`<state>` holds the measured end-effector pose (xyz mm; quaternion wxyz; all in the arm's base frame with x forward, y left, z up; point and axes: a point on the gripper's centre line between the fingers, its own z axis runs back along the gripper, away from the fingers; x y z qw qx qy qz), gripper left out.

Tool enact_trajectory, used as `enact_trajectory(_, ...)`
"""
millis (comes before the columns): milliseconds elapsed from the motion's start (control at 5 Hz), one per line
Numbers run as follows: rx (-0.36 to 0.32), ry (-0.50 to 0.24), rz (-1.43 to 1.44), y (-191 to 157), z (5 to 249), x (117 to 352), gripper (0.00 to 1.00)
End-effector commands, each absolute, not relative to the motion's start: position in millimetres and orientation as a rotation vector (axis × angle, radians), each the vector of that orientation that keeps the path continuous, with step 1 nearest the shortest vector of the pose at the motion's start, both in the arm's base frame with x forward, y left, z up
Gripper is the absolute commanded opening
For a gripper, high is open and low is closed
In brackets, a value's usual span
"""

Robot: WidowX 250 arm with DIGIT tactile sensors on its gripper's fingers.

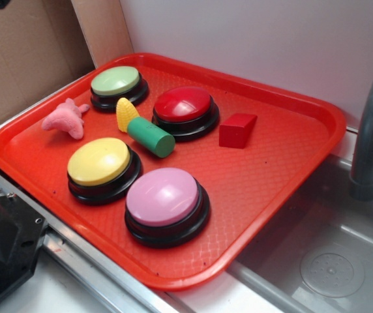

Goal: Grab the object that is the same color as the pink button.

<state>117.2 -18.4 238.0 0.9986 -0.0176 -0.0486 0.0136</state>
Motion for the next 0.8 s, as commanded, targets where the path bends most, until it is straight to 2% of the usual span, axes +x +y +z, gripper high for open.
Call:
enact_trajectory(0, -0.035, -0.097, 0.027, -18.4, 238.0, 117.2, 1.00)
enact_trajectory(200, -0.109, -0.146, 0.191, 3.7, 225.7, 124.8, 1.00)
enact_trajectory(400, -0.046, -0.159, 0.422, 36.1, 199.9, 142.6, 1.00)
enact_trajectory(600, -0.014, -0.197, 0.558, 60.9, 179.3, 159.7, 1.00)
